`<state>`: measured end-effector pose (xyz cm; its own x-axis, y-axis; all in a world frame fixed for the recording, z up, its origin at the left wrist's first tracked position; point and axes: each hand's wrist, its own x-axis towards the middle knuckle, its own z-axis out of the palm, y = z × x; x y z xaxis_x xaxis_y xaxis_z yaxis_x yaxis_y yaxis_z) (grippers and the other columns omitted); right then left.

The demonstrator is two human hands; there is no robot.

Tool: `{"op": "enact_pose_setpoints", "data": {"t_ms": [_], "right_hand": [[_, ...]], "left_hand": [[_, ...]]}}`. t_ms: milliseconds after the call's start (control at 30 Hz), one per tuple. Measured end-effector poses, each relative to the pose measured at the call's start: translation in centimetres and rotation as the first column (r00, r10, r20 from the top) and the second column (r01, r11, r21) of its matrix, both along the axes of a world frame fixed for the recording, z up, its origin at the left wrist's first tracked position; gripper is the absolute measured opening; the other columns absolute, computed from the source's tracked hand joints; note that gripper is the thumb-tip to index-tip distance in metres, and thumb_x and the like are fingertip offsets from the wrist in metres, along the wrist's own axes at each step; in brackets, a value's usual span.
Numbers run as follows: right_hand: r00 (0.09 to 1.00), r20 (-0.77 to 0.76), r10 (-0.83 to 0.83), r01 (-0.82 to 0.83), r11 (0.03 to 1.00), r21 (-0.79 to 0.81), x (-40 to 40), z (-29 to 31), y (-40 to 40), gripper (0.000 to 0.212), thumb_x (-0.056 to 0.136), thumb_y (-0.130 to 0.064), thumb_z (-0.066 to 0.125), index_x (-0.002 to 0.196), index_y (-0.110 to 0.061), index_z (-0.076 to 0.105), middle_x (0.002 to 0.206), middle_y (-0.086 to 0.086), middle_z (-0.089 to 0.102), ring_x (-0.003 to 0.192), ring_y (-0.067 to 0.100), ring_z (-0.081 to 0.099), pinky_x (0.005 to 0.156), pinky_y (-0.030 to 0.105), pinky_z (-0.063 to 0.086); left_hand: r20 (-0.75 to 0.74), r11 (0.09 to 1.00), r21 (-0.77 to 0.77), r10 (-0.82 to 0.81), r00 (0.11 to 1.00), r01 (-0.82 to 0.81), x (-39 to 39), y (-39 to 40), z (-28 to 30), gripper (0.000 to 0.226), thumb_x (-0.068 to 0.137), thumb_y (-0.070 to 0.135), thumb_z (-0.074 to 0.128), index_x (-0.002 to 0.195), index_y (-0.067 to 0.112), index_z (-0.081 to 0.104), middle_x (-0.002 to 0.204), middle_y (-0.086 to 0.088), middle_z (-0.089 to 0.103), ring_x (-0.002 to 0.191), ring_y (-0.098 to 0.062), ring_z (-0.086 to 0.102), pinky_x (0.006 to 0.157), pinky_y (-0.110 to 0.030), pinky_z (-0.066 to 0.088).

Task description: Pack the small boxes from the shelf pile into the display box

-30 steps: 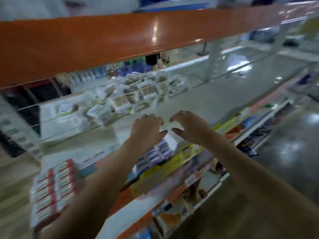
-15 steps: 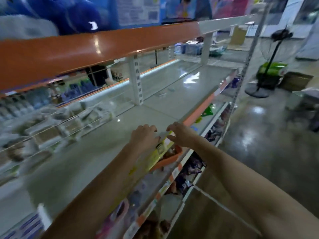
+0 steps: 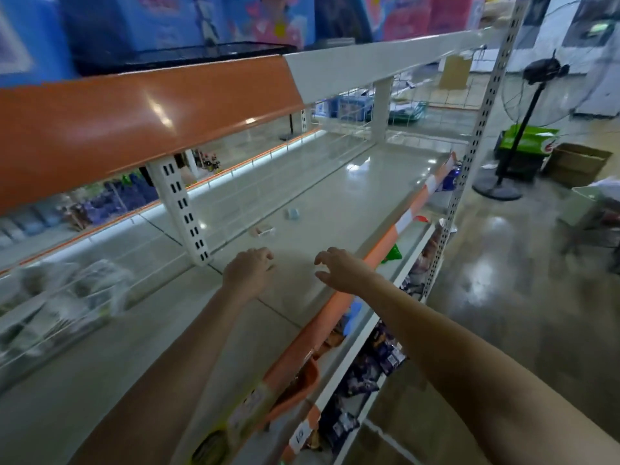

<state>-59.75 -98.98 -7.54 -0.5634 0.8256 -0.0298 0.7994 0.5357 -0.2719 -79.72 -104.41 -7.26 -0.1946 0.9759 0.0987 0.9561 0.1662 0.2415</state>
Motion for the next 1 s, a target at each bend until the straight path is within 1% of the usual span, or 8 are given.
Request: {"op": "enact_pose_setpoints", "data": {"t_ms": [167, 333, 467, 600, 733, 833, 900, 1000], "right_hand": [[0.998, 0.004, 0.068, -0.068, 0.998, 0.008, -0.5, -0.8, 7.3, 0.037, 0.094, -0.024, 0.046, 0.129, -0.013, 0.052, 0.126, 0.014, 0.052, 0.119, 0.030, 0.048, 0.096, 0.036, 0.040], [0.979, 0.020, 0.204, -0.204, 0.979, 0.026, -2.1, -1.0, 15.5, 0.037, 0.093, -0.022, 0.049, 0.130, -0.017, 0.050, 0.129, 0.009, 0.049, 0.121, 0.027, 0.046, 0.097, 0.038, 0.040], [0.955, -0.014, 0.295, -0.294, 0.954, 0.051, -3.6, -1.0, 20.7, 0.040, 0.092, -0.014, 0.050, 0.132, -0.018, 0.048, 0.130, 0.006, 0.046, 0.112, 0.026, 0.054, 0.094, 0.037, 0.046], [0.892, -0.007, 0.452, -0.449, 0.888, 0.099, -5.3, -0.8, 24.2, 0.050, 0.089, 0.000, 0.044, 0.135, -0.020, 0.045, 0.137, 0.003, 0.042, 0.118, 0.024, 0.050, 0.095, 0.037, 0.045], [0.797, 0.033, 0.603, -0.604, 0.794, 0.072, -6.6, -1.3, 26.2, 0.052, 0.090, 0.001, 0.041, 0.137, -0.020, 0.044, 0.143, 0.001, 0.040, 0.127, 0.022, 0.041, 0.103, 0.037, 0.039], [0.773, 0.033, 0.633, -0.634, 0.771, 0.056, -7.5, -1.6, 27.1, 0.046, 0.092, -0.005, 0.040, 0.135, -0.019, 0.047, 0.143, 0.002, 0.042, 0.129, 0.022, 0.038, 0.105, 0.037, 0.035], [0.770, 0.012, 0.638, -0.638, 0.769, 0.045, -8.0, -1.6, 27.5, 0.040, 0.093, -0.008, 0.041, 0.130, -0.016, 0.050, 0.139, 0.004, 0.046, 0.128, 0.022, 0.039, 0.104, 0.034, 0.034], [0.733, -0.016, 0.680, -0.679, 0.733, 0.047, -8.7, -1.5, 27.4, 0.031, 0.092, -0.014, 0.048, 0.123, -0.013, 0.054, 0.129, 0.007, 0.052, 0.123, 0.022, 0.042, 0.098, 0.029, 0.033]], "left_hand": [[0.056, 0.993, 0.014, 0.119, 0.991, -0.120, -1.0, 4.8, -1.8, 0.033, 0.089, 0.033, 0.055, 0.119, 0.020, 0.057, 0.115, -0.005, 0.060, 0.107, -0.023, 0.054, 0.087, -0.035, 0.045], [0.068, 0.962, 0.073, 0.259, 0.964, -0.263, -2.3, 9.2, -2.5, 0.039, 0.085, 0.020, 0.061, 0.123, 0.017, 0.055, 0.119, -0.012, 0.056, 0.110, -0.031, 0.054, 0.091, -0.037, 0.042], [0.027, 0.926, 0.049, 0.373, 0.927, -0.374, -2.8, 12.1, -2.8, 0.032, 0.091, 0.016, 0.050, 0.122, 0.009, 0.056, 0.120, -0.019, 0.056, 0.110, -0.035, 0.053, 0.092, -0.036, 0.040], [-0.003, 0.895, -0.043, 0.445, 0.896, -0.445, -3.2, 13.7, -3.0, 0.039, 0.097, 0.023, 0.038, 0.134, 0.014, 0.047, 0.133, -0.010, 0.051, 0.118, -0.027, 0.050, 0.096, -0.033, 0.038], [0.039, 0.872, -0.034, 0.490, 0.871, -0.489, -2.8, 14.0, -3.1, 0.030, 0.095, 0.024, 0.047, 0.119, 0.012, 0.060, 0.120, -0.011, 0.059, 0.107, -0.028, 0.054, 0.092, -0.033, 0.040], [0.228, 0.841, 0.071, 0.509, 0.830, -0.536, -1.5, 12.9, -3.1, 0.025, 0.085, 0.017, 0.063, 0.108, 0.006, 0.065, 0.106, -0.016, 0.063, 0.098, -0.032, 0.058, 0.082, -0.033, 0.042], [0.351, 0.822, 0.076, 0.508, 0.787, -0.564, -0.9, 11.9, -3.0, 0.019, 0.082, 0.015, 0.068, 0.100, 0.009, 0.066, 0.099, -0.009, 0.066, 0.088, -0.025, 0.061, 0.074, -0.027, 0.042], [0.626, 0.759, 0.021, 0.498, 0.600, -0.651, -0.2, 9.9, -2.5, 0.014, 0.080, 0.013, 0.072, 0.083, 0.019, 0.060, 0.084, 0.002, 0.064, 0.068, -0.007, 0.060, 0.059, -0.018, 0.043]]}}
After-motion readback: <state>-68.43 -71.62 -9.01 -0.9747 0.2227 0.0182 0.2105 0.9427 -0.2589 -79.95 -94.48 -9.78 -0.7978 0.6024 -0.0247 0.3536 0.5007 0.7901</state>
